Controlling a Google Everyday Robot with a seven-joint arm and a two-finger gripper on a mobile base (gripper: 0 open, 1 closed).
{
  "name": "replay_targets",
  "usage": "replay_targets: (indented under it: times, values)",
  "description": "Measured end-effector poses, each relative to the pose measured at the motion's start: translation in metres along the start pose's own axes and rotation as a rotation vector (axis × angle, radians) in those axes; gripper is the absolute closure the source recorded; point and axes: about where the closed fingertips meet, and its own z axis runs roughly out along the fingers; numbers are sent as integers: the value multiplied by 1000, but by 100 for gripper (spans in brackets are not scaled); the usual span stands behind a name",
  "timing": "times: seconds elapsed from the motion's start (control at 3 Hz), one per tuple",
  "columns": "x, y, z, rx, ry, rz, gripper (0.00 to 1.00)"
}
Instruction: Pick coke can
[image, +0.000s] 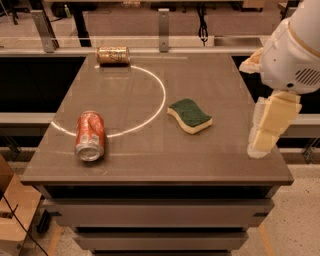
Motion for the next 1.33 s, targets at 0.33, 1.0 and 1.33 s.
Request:
replay_targets:
  times: [0.33, 1.0, 1.33]
  values:
    - [-59, 10, 31, -67, -101, -107, 0]
    - [-73, 10, 42, -76, -138, -119, 0]
    - [-112, 3, 70, -102, -231, -178, 0]
